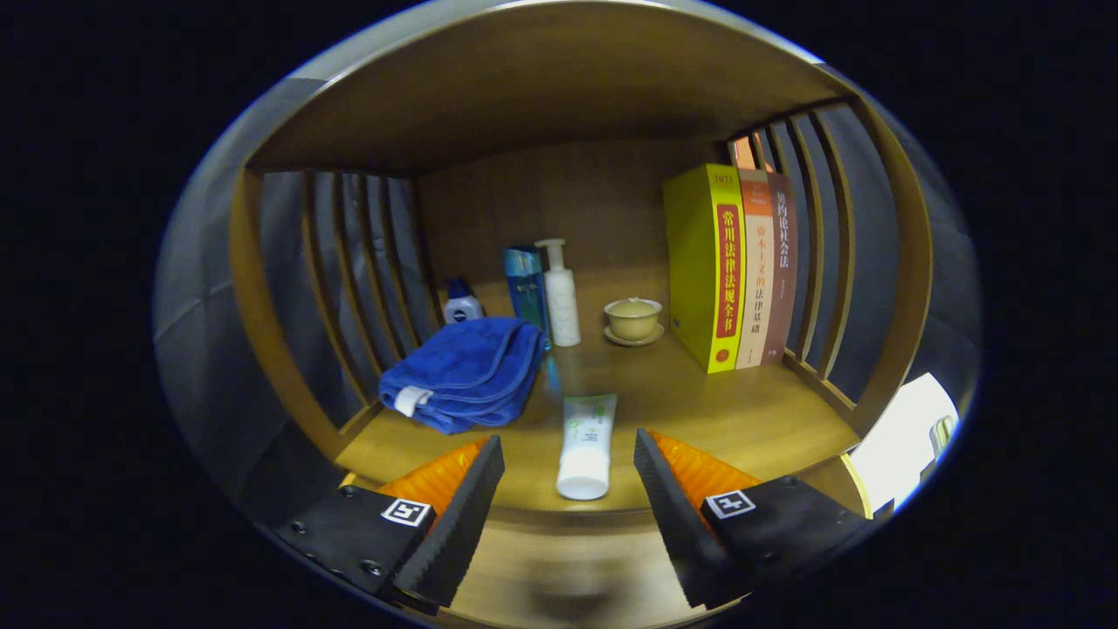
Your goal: Pull open the drawer, take out the items inside it, and place them on the countertop above the cabinet.
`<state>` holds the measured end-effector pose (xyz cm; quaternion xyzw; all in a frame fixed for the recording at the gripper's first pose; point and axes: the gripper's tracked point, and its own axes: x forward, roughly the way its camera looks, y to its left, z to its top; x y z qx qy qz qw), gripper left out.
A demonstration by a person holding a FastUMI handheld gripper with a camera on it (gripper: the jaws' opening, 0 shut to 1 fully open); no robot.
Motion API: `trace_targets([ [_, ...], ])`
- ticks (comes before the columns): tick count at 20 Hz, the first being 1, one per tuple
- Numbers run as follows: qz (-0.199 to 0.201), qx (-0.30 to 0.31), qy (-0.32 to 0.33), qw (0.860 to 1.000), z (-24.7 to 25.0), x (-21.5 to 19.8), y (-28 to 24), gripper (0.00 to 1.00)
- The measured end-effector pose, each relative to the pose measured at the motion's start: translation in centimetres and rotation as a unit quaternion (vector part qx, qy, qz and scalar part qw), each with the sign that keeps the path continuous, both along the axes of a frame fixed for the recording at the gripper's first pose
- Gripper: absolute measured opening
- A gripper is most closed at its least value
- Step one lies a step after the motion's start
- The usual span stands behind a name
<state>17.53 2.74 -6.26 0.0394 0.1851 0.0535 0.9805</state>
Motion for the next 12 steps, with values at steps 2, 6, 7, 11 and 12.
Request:
trace_targets([
  [2, 0.004, -0.004, -0.017, 1.000, 0.8, -2.0, 0.4, 0.98],
  [6, 0.008, -0.010, -0.035, 0.999, 0.7, -6.6, 1.3, 0.98],
  [7, 0.010, -0.012, -0.040, 0.999, 0.5, -7.8, 1.5, 0.98],
  [11, 0.008, -0.018, -0.041, 0.999, -1.7, -12.6, 1.7, 0.98],
  [12, 0.004, -0.020, -0.039, 0.999, -2.3, -13.7, 1.5, 0.98],
])
